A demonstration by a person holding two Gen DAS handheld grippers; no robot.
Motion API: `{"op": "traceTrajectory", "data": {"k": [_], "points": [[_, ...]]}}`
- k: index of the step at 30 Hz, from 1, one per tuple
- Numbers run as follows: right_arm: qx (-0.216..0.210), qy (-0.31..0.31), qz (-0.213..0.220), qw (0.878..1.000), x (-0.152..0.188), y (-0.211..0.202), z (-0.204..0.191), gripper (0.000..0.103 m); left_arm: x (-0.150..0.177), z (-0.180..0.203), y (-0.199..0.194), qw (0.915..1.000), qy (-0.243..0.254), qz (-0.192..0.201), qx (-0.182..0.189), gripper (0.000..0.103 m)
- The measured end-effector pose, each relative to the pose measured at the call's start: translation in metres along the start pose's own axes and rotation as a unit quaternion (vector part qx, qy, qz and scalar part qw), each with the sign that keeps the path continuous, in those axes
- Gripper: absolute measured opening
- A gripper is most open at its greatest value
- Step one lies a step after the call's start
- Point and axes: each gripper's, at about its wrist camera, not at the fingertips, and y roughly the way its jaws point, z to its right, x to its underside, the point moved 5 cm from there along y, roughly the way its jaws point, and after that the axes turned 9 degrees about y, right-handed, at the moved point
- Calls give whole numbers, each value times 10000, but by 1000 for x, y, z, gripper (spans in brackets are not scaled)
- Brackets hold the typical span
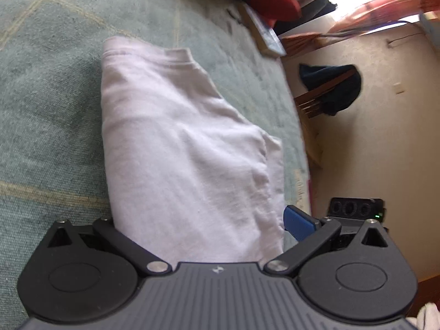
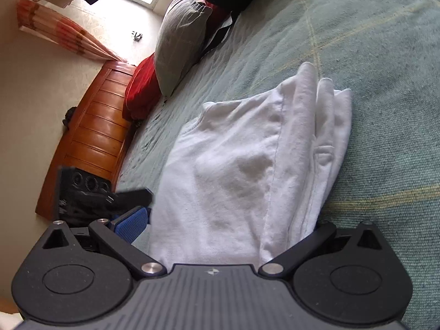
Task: Fold clothes
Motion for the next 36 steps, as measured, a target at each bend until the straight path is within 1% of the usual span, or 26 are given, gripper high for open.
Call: {"op": "traceTrajectory", "data": {"k": [1, 3, 4, 7, 10, 14, 20, 28, 36], "points": [[-24, -21, 1, 10000, 1, -1, 1, 103, 1, -2, -1, 9999, -118, 44, 45, 102], [-8, -86, 2, 10000, 1, 0, 0, 103, 0, -1, 0, 9996, -288, 65, 19, 102], [45, -110, -5, 9999, 1, 1, -2, 103, -1, 2, 1, 9996, -284, 25, -1, 102], [201, -267, -12, 9994, 2, 3, -14, 103, -6, 13, -1, 9999, -161, 30, 34, 101], [249, -455, -34, 9986, 5, 2, -25, 103, -9, 22, -5, 9999, -63, 48, 105, 101], [244, -550, -40, 9982, 7, 1, -33, 103, -13, 28, -12, 9998, -20, 83, 153, 101], [71, -742, -117, 9972, 11, 4, -51, 103, -14, 33, -29, 9997, 84, 211, 42, 101], [-38, -1098, -353, 9933, 14, 26, -84, 103, -16, 27, -71, 9986, 108, 492, -151, 101], [-128, -1586, -641, 9852, 20, 73, -134, 103, -22, 3, -132, 9949, 16, 903, -442, 101]]}}
